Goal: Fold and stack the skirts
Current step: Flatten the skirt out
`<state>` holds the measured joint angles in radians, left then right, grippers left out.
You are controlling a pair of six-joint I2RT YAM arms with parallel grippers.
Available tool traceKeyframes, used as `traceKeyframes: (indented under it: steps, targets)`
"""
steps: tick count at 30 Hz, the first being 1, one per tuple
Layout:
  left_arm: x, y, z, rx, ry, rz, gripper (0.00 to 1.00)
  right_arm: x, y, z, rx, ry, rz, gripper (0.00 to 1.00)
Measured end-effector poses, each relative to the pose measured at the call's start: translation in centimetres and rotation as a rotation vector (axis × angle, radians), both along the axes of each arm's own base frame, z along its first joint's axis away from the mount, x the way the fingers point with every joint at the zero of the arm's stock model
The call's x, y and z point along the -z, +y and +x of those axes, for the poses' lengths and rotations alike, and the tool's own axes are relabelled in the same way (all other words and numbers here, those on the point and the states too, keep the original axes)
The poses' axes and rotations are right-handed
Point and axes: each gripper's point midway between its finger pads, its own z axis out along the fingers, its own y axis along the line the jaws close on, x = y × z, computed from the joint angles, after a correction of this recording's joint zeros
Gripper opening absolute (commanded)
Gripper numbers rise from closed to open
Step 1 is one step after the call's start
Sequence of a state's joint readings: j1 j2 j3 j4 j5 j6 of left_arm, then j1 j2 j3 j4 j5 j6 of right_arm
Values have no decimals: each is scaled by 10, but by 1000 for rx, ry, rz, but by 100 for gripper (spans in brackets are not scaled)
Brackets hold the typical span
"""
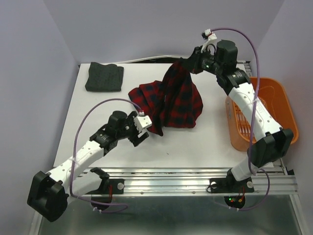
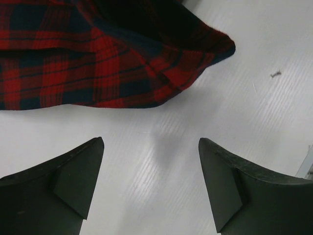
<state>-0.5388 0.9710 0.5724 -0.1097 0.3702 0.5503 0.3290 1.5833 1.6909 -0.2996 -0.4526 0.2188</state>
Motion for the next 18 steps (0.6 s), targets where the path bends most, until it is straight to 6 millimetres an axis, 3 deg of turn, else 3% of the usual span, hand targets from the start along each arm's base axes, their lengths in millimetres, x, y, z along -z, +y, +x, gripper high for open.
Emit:
traceKeyframes:
  steps: [5, 10, 14, 18]
  targets:
    - [-25, -24, 5, -81, -19, -140, 93, -4, 0, 25, 116, -3, 74, 1]
    - [-38, -53, 1, -117, -51, -212, 97, -1, -2, 52, 223, 18, 131, 1]
    - [-28, -78, -4, -183, -55, -212, 98, 1, -1, 67, 273, 26, 162, 1]
    - [5, -95, -2, -272, -51, -96, 95, 0, -3, 71, 300, 25, 180, 1]
